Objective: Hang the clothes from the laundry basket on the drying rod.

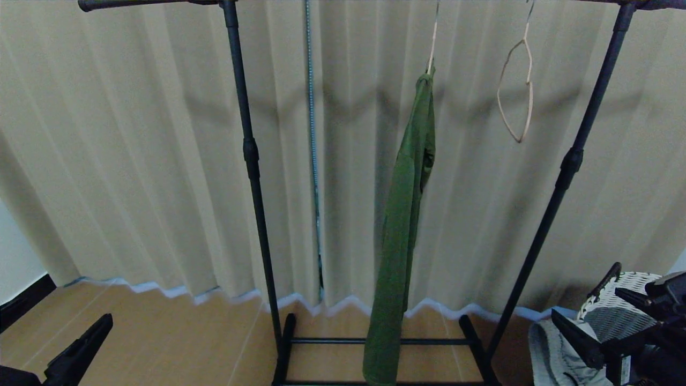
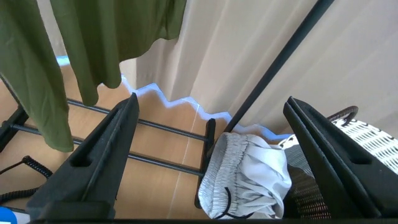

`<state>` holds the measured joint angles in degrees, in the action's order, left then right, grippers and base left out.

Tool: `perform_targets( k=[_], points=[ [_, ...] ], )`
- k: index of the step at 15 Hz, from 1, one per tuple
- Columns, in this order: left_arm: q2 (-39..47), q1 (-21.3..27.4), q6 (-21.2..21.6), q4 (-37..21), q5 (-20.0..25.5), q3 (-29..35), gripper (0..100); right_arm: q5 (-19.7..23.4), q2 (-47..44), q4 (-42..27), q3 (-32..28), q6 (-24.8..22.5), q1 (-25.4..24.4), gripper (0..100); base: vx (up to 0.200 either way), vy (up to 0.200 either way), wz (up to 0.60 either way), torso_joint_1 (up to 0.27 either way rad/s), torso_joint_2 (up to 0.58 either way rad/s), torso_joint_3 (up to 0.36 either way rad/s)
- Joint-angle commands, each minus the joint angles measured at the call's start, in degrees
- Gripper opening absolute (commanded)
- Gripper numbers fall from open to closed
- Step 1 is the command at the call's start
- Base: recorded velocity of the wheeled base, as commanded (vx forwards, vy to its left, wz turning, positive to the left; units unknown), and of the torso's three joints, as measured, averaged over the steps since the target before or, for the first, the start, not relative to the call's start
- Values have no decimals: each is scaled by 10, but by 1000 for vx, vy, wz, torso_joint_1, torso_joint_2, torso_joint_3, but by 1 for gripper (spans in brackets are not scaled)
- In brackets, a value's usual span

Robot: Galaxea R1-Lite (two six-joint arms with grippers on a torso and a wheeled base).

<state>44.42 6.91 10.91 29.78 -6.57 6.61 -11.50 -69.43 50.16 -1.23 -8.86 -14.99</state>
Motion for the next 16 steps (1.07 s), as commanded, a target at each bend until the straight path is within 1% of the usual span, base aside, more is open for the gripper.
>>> perform_targets(
  k=[1, 6, 10, 13, 16],
  points=[
    [0, 0, 0, 1, 0, 1, 100, 0, -1, 0, 0, 0, 0, 100, 0, -200, 0, -7, -2, 12],
    [-3, 0, -1, 1, 0, 3, 100, 0, -1, -1, 2, 0, 0, 100, 0, -200, 0, 2, 4, 2],
    [-5, 0, 0, 2, 0, 3, 100, -1, 0, 0, 0, 0, 1, 100, 200, -200, 0, -1, 2, 5],
    [-14, 1, 0, 3, 0, 2, 100, -2, 15, -1, -2, -3, 2, 100, 0, 0, 0, 0, 0, 0],
    [-21, 20, 0, 2, 0, 3, 100, -4, 17, -9, -33, -10, 4, 100, 0, 0, 0, 0, 0, 0]
  ],
)
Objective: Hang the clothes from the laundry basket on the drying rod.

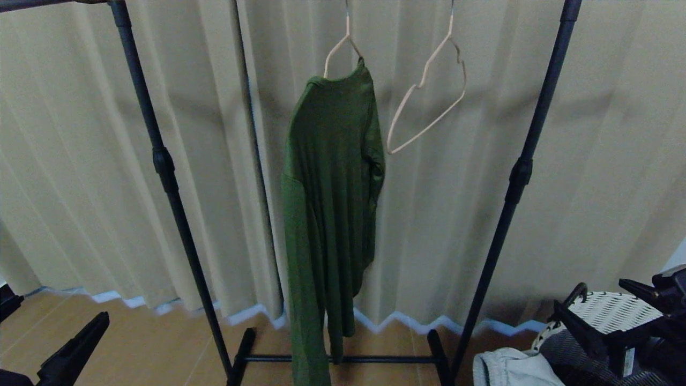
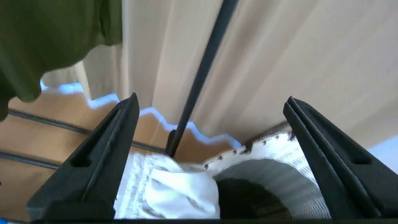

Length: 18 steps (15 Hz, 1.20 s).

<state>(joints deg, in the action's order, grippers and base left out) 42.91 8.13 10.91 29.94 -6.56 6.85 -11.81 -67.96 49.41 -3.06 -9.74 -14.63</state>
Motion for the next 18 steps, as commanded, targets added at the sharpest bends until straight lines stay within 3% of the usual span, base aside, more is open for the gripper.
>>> perform_targets(
  k=[1, 8, 11, 13, 16, 18],
  points=[
    [-6, 10, 0, 0, 0, 0, 100, -1, 0, -3, -17, -3, 0, 100, 0, 0, 0, 0, 0, 0],
    [-3, 14, -1, -1, 0, 10, 100, -1, -14, -127, -60, -19, 20, 100, 0, 0, 0, 0, 0, 0],
    [-4, 14, 0, -1, 0, 6, 100, 1, -22, -163, -58, -48, 20, 100, 200, 0, 0, -4, 1, 2],
    [-5, 14, 0, -1, 0, 4, 100, 2, -38, -191, -61, -50, 19, 100, 0, 0, 0, 0, 0, 0],
    [-4, 14, 0, -1, 0, 3, 100, 8, -109, -196, -65, -50, 14, 100, 0, 0, 0, 0, 0, 0],
    [-3, 14, 0, -1, 1, 3, 100, 10, -160, -201, -70, -50, -20, 100, 0, 0, 0, 0, 0, 0]
  ],
)
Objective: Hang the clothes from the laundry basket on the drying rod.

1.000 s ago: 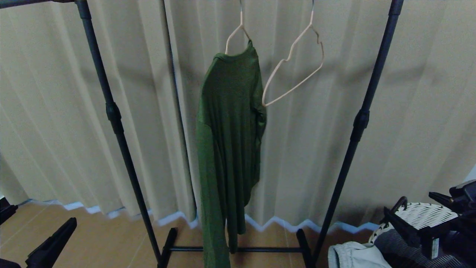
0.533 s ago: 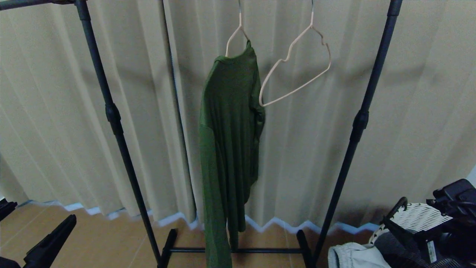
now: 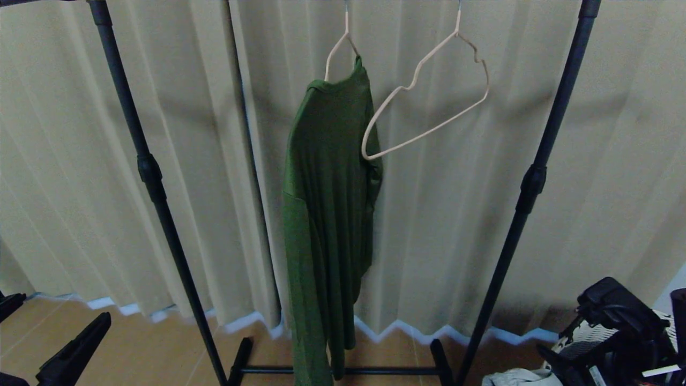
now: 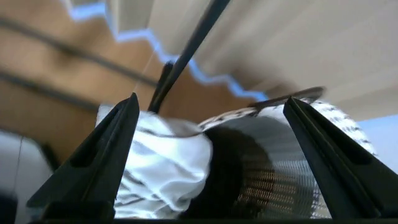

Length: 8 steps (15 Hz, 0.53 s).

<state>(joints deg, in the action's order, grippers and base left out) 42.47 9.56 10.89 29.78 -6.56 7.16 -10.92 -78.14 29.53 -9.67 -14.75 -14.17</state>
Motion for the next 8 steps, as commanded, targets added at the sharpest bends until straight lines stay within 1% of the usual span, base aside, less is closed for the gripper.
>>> perform_targets(
  k=[1, 2, 3, 4, 5, 6, 8],
  points=[
    [2, 0, 0, 0, 1, 0, 100, 0, -84, -4, -10, 1, -47, 100, 0, 0, 0, 0, 0, 0],
    [1, 0, 0, 0, 1, 0, 100, 0, -86, -4, -10, 1, -49, 100, 0, 0, 0, 0, 0, 0],
    [2, 0, 0, 0, 0, 0, 100, -1, -141, -3, -22, 2, -75, 100, 0, 0, 0, 0, 0, 0],
    [2, 0, 0, 0, 0, 0, 100, -4, -169, -4, -30, 2, -88, 100, 0, 0, 0, 0, 0, 0],
    [2, 0, 0, 0, 0, 0, 100, -11, -218, -4, -43, 2, -101, 100, 0, 0, 0, 0, 0, 0],
    [2, 0, 0, -1, 1, 0, 100, -17, -235, -4, -48, 2, -107, 100, 0, 0, 0, 0, 0, 0],
    [4, 0, 0, -1, 1, -1, 100, -44, -282, -5, -57, 2, -126, 100, 0, 0, 0, 0, 0, 0]
  ],
)
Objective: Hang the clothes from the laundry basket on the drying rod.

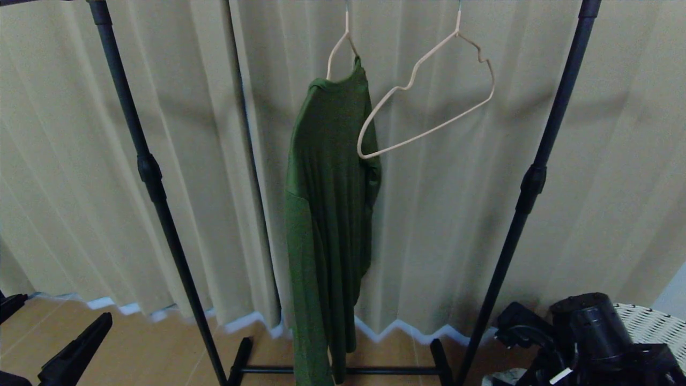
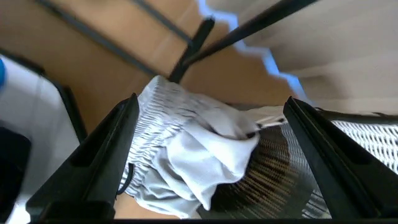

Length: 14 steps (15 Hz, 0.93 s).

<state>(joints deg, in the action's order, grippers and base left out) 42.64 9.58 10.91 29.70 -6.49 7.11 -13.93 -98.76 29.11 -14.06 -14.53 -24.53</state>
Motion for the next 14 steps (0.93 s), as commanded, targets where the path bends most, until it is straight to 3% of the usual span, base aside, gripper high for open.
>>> perform_targets(
  k=[1, 6, 11, 12, 14],
  points=[
    [2, 0, 0, 0, 0, -1, 100, -19, -87, -1, -15, -1, -25, 100, 0, 0, 0, 0, 0, 0],
    [3, 0, 0, 0, 0, -2, 100, -66, -161, 0, -47, -1, -33, 100, 0, 0, 0, 0, 0, 0],
    [9, 4, 0, 0, 0, -3, 100, -99, -177, 0, -51, -1, -22, 100, 0, 0, 0, 0, 0, 0],
    [9, 3, 0, 0, 0, -4, 100, -107, -177, 0, -50, 0, -19, 0, 0, 0, 0, 0, 0, 0],
    [9, 4, 0, 0, 0, -3, 100, -111, -171, -1, -48, -1, -19, 0, 0, 0, 0, 0, 0, 0]
  ],
)
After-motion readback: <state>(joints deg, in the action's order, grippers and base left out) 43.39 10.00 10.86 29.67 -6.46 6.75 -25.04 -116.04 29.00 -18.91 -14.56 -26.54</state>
